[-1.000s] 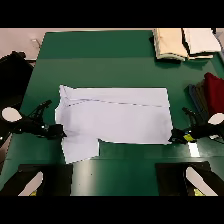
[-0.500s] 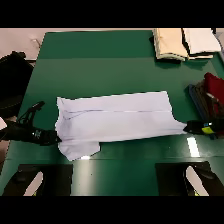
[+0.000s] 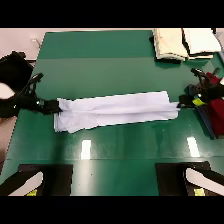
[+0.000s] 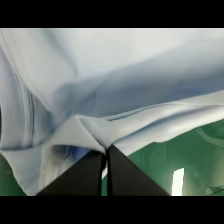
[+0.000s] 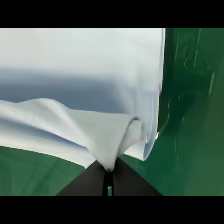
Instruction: Fold the shirts.
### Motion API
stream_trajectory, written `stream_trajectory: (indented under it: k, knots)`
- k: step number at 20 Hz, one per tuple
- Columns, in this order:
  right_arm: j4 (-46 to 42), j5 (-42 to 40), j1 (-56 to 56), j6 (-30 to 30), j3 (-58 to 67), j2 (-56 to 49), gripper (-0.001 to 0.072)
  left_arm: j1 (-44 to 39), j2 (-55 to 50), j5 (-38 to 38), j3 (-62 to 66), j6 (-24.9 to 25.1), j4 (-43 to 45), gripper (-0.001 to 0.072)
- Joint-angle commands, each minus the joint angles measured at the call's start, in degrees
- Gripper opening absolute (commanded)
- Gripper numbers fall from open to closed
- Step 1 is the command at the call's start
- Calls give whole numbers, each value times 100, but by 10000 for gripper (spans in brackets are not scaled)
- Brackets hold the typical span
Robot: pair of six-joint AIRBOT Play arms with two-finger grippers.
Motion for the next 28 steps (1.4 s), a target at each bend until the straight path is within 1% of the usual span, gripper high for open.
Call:
stream_trajectory:
  k: [1,3,4,5,6,7,8,9,10,11,12,15,18,21,24,25,26,27,28]
  knots:
    - [63,-186,227,192,892,-1019,17,7,-1145,595,732,199,2,25]
    - [376,-181,208,190,1318,-1416,20,7,-1469,754,898,175,-2,28]
    - [564,-229,153,155,1517,-1580,83,7,-1517,859,925,170,-2,119]
    - [758,-260,98,94,1690,-1705,280,7,-1517,992,944,79,-26,460]
    - [920,-256,31,59,1843,-1805,422,9,-1517,1029,994,-42,-39,583]
    - [1084,-201,-79,-46,1950,-1867,457,7,-1515,990,1067,-22,-35,584]
    - [1161,-138,-190,-203,1961,-1871,457,7,-1517,850,1174,-22,-37,583]
    - [1165,-22,-308,-308,1961,-1871,457,7,-1517,673,1296,-24,-42,527]
    - [1165,127,-457,-426,1956,-1873,459,7,-1517,501,1399,-17,-59,306]
    - [1172,234,-627,-501,1928,-1873,466,7,-1517,389,1464,-17,-96,120]
    - [1263,306,-835,-538,1849,-1873,533,7,-1517,313,1495,-15,-155,24]
    - [1567,308,-1443,-774,1263,-1893,537,-72,-1519,284,1495,-17,-474,25]
    - [2133,291,-1794,-1099,660,-2166,532,-544,-1526,470,1495,-70,-522,25]
    - [2712,216,-1679,-1314,348,-2599,524,-1185,-1530,1047,1493,-442,-520,25]
    - [2931,-17,-1220,-1401,334,-2922,523,-1746,-1587,1460,1493,-699,-522,25]
    - [3064,-116,-1084,-1453,339,-2979,492,-1917,-1663,1530,1493,-800,-522,24]
    - [3163,-234,-968,-1510,339,-2990,407,-2074,-1762,1639,1497,-896,-535,25]
    - [3259,-289,-883,-1591,343,-2959,279,-2225,-1882,1810,1497,-979,-575,25]
    - [3335,-293,-841,-1740,348,-2887,135,-2382,-2041,1985,1499,-1045,-673,24]
